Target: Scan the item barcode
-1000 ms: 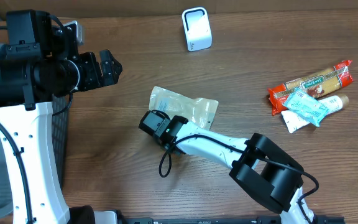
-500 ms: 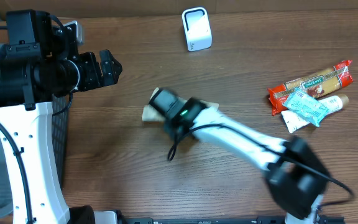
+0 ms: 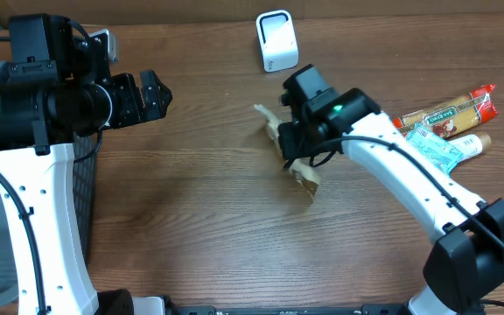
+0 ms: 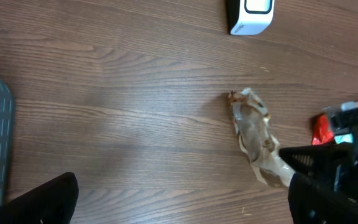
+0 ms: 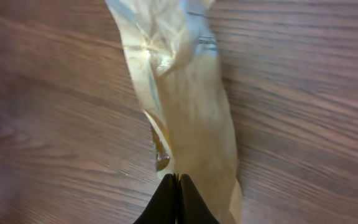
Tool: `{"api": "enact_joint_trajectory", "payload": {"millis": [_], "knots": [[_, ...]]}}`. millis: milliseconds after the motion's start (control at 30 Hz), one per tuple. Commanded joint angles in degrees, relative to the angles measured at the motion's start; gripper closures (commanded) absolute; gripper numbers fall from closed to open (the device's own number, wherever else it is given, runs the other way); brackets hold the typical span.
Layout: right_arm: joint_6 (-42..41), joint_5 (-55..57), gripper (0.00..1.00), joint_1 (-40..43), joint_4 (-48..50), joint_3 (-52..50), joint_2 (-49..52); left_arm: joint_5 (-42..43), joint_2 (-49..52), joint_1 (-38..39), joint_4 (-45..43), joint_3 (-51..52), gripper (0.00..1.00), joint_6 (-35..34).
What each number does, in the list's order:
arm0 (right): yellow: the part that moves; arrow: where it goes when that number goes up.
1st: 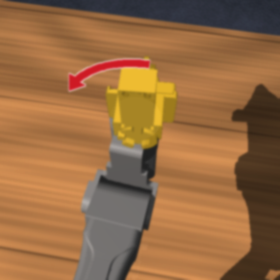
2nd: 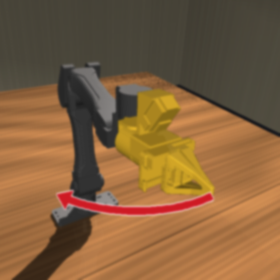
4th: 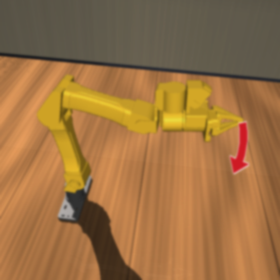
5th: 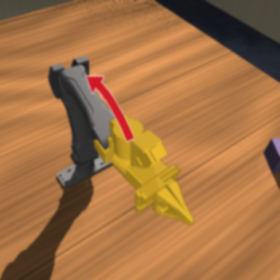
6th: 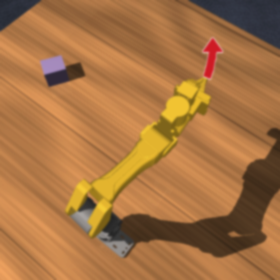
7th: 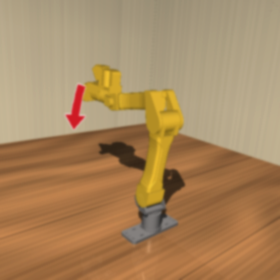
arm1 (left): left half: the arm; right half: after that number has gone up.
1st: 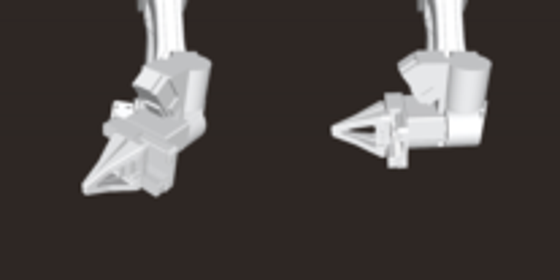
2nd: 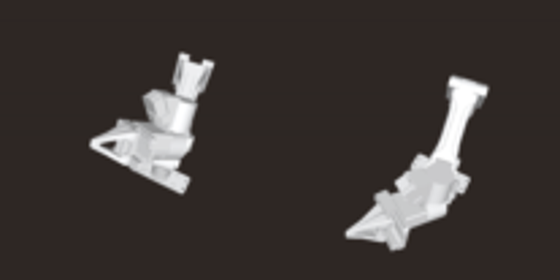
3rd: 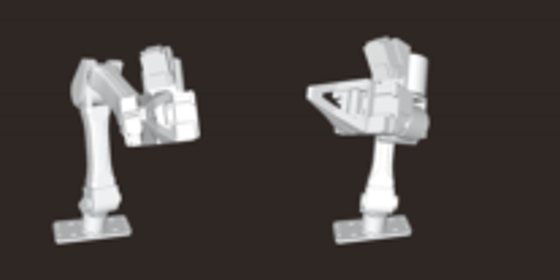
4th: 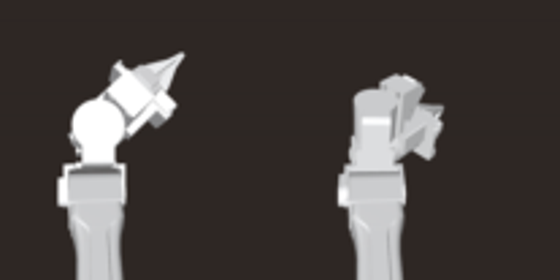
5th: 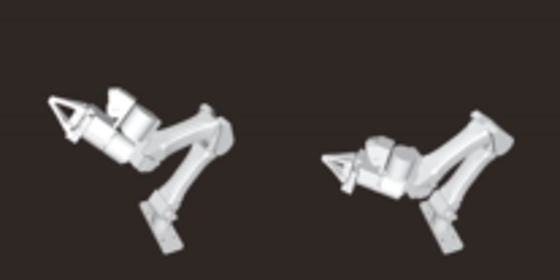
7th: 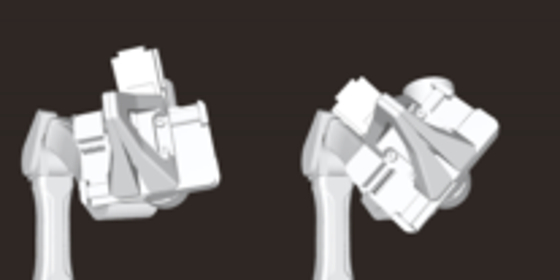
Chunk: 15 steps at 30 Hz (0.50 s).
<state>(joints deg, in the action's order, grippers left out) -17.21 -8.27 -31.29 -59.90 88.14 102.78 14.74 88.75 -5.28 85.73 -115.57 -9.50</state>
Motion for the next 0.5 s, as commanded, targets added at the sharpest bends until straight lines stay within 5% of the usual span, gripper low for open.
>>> {"api": "enact_joint_trajectory", "payload": {"millis": [0,467], "knots": [[-2.56,-0.79,0.96,4.22,-0.74,0.59,-0.39,-0.15,-0.63,0.04,-0.24,-0.9,0.0,-0.81],[6.43,-7.72,0.96,15.5,4.02,-13.55,0.15,-0.13,-0.63,0.04,-0.24,-0.9,0.0,-0.83]]}}
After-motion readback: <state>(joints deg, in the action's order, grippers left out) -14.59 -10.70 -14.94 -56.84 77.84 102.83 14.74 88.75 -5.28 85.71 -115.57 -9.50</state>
